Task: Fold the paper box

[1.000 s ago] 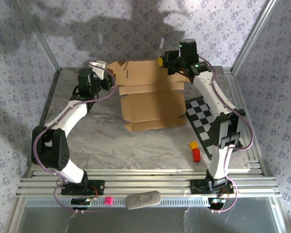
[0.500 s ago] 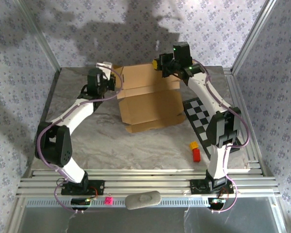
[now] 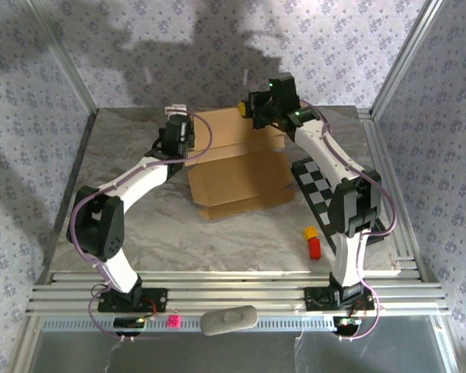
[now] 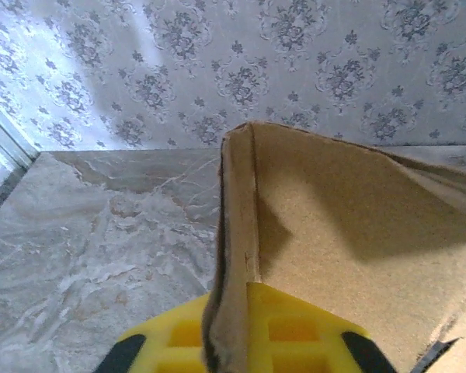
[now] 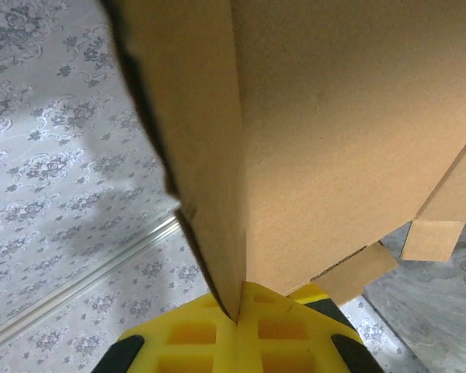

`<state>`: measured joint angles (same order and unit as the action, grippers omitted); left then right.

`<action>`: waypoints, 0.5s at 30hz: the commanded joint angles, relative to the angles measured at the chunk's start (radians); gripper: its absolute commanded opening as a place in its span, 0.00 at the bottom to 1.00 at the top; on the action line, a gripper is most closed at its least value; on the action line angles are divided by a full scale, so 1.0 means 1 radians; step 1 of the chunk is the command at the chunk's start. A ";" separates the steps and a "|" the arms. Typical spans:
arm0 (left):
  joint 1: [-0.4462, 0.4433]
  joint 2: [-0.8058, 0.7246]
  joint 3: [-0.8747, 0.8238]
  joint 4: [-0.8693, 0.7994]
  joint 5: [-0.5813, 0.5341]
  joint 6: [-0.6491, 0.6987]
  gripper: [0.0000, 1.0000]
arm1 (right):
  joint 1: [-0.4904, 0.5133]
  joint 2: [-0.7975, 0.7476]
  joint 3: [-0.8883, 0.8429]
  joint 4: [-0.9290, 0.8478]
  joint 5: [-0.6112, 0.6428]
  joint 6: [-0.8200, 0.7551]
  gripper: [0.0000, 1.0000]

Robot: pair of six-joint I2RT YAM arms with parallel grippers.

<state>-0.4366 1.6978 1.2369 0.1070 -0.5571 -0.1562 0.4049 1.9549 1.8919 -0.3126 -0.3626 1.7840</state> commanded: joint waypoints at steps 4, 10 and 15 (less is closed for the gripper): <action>0.079 -0.165 -0.113 -0.078 -0.020 -0.108 0.63 | 0.000 0.045 -0.001 0.109 -0.014 -0.042 0.00; 0.230 -0.397 -0.175 -0.258 0.103 -0.284 0.70 | 0.031 0.117 -0.021 0.207 -0.047 -0.061 0.00; 0.270 -0.495 -0.122 -0.432 0.097 -0.334 0.68 | 0.049 0.193 -0.014 0.291 -0.091 -0.106 0.00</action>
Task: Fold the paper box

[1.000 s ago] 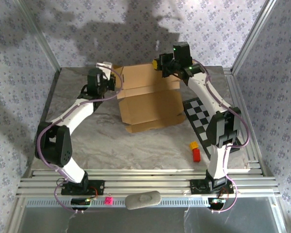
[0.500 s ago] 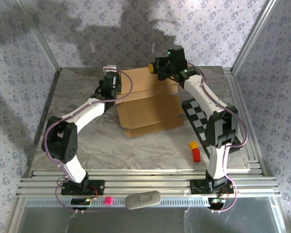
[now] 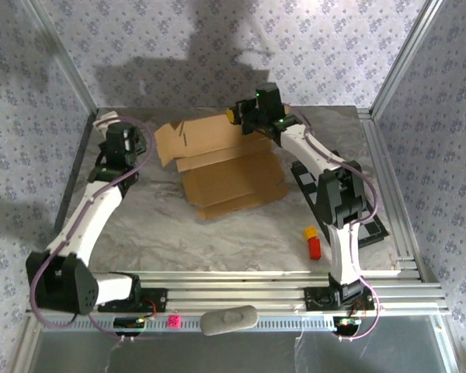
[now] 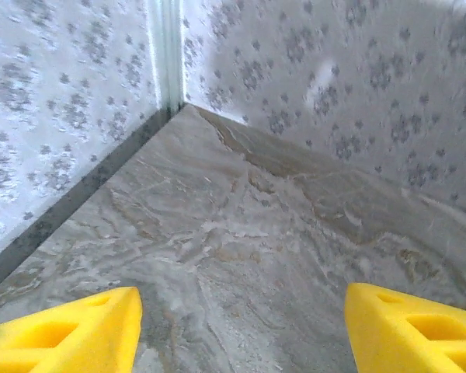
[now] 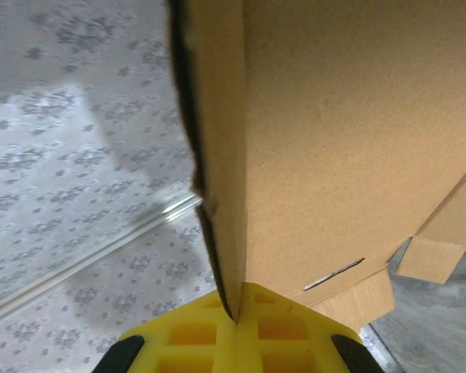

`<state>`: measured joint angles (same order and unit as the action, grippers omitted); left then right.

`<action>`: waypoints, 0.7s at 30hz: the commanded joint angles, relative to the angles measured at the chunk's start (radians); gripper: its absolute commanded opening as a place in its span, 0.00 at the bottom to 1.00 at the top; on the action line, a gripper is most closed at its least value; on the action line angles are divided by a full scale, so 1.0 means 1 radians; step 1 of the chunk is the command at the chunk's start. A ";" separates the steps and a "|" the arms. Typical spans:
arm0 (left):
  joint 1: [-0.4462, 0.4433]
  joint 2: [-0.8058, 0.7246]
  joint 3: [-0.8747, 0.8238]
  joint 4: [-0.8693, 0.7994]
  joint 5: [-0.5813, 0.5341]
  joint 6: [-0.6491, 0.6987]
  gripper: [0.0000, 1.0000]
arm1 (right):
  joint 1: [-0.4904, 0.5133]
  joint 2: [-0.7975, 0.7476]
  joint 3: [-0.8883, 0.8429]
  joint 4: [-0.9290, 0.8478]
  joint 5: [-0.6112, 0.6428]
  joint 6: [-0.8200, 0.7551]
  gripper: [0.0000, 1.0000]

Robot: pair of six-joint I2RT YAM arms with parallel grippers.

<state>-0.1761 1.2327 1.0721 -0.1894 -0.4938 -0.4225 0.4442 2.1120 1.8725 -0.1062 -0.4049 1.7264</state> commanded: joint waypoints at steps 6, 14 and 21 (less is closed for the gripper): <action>0.111 -0.063 0.020 -0.226 0.159 -0.126 0.64 | 0.017 0.091 -0.031 0.214 -0.114 -0.096 0.00; 0.157 -0.054 -0.039 -0.209 0.287 -0.167 0.64 | 0.010 0.093 -0.147 0.373 -0.205 -0.126 0.00; 0.197 -0.002 -0.099 -0.121 0.467 -0.156 0.58 | -0.028 0.043 -0.296 0.504 -0.292 -0.237 0.00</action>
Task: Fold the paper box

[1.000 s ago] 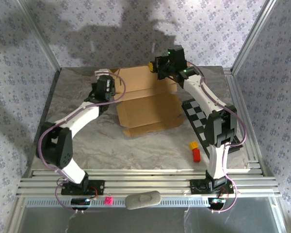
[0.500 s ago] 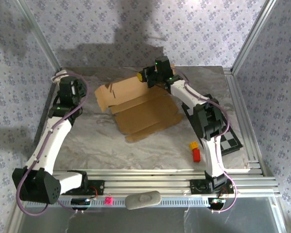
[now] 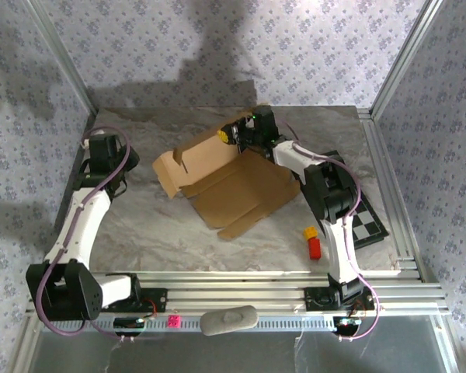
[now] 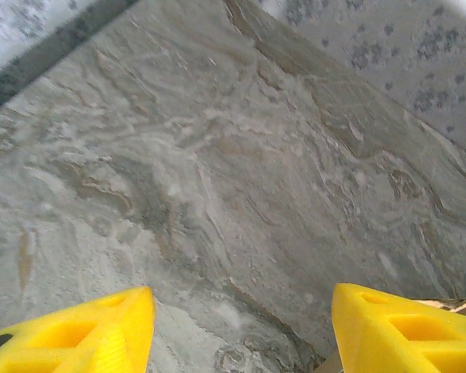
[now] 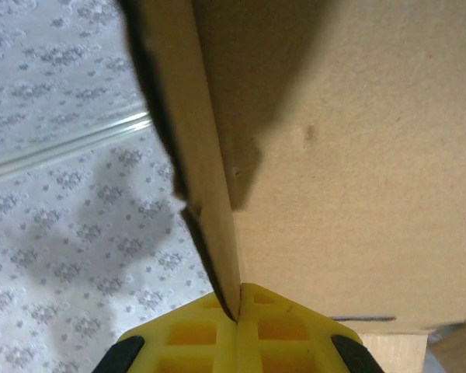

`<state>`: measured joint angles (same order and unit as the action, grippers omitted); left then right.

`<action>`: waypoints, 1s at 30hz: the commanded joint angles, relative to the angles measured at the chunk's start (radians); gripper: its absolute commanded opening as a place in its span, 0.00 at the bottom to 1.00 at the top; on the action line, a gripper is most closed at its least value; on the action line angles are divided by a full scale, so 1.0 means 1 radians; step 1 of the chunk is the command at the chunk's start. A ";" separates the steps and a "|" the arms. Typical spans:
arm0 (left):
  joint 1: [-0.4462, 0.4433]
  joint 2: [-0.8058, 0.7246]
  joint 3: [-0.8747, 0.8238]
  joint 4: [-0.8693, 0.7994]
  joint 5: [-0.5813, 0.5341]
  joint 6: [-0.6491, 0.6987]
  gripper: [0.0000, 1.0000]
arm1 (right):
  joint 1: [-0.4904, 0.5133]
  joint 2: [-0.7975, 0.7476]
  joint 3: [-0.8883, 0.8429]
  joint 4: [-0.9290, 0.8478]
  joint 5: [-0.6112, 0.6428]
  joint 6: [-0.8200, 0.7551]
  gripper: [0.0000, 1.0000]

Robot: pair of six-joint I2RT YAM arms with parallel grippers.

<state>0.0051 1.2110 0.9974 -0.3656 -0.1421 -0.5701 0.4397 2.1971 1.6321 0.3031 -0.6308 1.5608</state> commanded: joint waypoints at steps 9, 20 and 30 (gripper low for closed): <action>0.019 0.059 -0.098 0.138 0.262 0.015 0.51 | -0.061 0.005 -0.186 0.502 -0.178 -0.015 0.00; -0.015 0.070 -0.231 0.397 0.475 0.204 0.34 | -0.095 -0.014 -0.268 0.548 -0.242 -0.032 0.00; -0.087 0.194 -0.233 0.451 0.561 0.344 0.34 | -0.094 0.002 -0.234 0.528 -0.239 -0.023 0.00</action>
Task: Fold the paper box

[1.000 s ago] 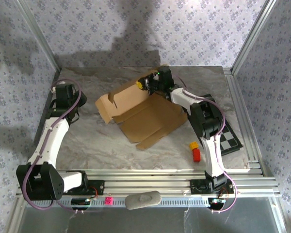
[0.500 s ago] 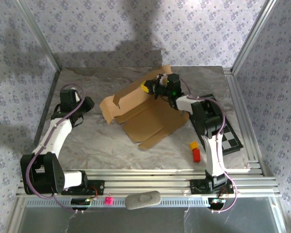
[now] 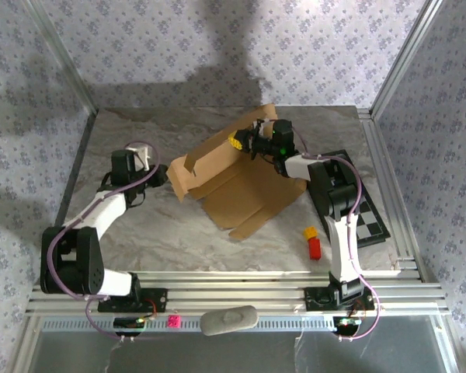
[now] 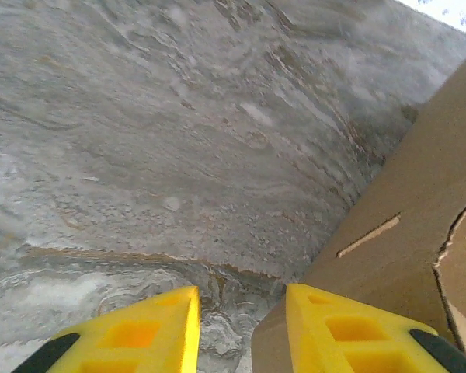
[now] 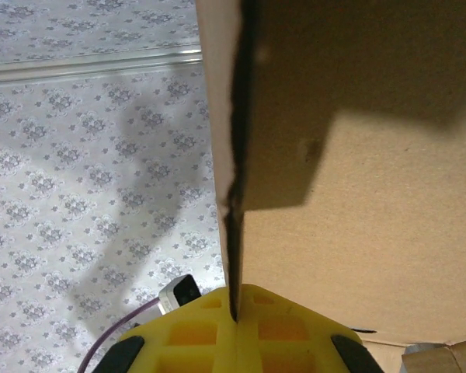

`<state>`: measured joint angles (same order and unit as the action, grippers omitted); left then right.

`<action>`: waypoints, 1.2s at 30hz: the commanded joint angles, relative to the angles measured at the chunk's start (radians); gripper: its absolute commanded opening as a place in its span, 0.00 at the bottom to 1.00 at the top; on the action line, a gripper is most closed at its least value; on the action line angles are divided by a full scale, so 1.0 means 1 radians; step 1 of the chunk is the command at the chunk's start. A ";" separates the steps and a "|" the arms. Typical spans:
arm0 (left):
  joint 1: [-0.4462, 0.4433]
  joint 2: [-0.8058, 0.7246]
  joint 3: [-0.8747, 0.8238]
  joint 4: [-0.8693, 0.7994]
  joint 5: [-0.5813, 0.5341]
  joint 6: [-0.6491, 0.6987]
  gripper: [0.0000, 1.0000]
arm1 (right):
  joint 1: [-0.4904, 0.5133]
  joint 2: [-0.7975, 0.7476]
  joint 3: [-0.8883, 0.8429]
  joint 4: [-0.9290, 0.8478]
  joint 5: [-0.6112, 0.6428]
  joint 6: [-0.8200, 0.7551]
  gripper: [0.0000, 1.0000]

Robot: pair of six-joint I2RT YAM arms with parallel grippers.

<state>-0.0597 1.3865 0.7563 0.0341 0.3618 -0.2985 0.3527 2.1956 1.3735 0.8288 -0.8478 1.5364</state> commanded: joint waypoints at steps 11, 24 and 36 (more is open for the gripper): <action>-0.103 -0.037 -0.020 0.025 0.064 0.107 0.35 | 0.001 0.037 0.083 0.008 0.003 0.025 0.00; -0.164 0.005 0.010 0.039 0.059 0.108 0.41 | 0.011 0.053 0.085 0.027 0.007 0.037 0.00; -0.224 0.031 0.037 0.078 -0.004 0.074 0.50 | 0.009 0.050 0.093 0.016 0.016 0.041 0.00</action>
<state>-0.2771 1.4170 0.7464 0.0601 0.3695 -0.2134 0.3603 2.2349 1.4391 0.8352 -0.8326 1.5665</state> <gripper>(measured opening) 0.499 0.052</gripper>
